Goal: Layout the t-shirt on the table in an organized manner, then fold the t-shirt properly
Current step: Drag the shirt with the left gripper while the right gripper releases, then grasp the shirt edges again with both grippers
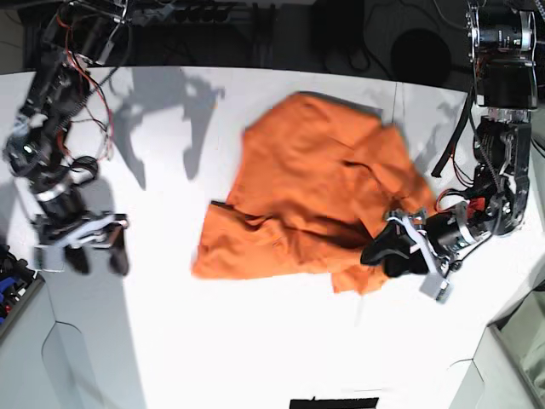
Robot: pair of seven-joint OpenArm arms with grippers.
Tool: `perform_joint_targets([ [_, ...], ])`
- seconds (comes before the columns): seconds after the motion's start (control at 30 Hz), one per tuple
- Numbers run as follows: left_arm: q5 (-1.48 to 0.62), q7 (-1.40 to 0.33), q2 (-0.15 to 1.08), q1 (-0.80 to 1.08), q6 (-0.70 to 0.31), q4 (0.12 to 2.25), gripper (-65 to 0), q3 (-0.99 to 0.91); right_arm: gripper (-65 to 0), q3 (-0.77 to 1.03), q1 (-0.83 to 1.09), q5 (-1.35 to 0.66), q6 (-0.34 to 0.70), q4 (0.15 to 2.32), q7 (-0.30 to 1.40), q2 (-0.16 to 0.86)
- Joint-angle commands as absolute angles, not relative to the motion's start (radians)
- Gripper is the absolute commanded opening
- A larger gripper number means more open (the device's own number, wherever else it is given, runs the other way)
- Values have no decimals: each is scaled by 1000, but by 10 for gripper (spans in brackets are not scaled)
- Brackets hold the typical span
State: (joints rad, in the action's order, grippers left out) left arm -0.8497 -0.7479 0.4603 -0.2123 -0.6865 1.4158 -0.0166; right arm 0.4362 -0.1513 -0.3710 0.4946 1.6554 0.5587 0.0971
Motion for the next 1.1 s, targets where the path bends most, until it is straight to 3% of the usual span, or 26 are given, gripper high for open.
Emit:
perform_joint_targets([
  [0.0,-881,-719,482,-241,-698,1418,-304,-34,-201,430,-169,-391,498,1655,540,111],
  [0.3,-1066,-867,503,-239,-698,1470,-304,-210,-201,436,-111,-528,512,1659,651,97],
  [0.6,-947,-818,546,-221,-698,1468,-303,-210,-201,329,-13,-501,530,1621,640,3],
  [0.63,-918,-788,551,-212,-698,1468,-294,-210,-201,307,-13,-483,530,1607,639,-9],
  [0.73,-893,-779,571,-179,-698,1468,-173,-200,-201,233,-14,-445,525,1555,610,-38],
  [0.97,-854,-1075,616,-130,-698,1468,-174,-167,-201,114,-14,-395,495,1475,569,-51],
  [1.07,-905,-1015,651,-130,-698,1468,-174,-177,-201,103,-17,-396,494,1475,569,-51],
])
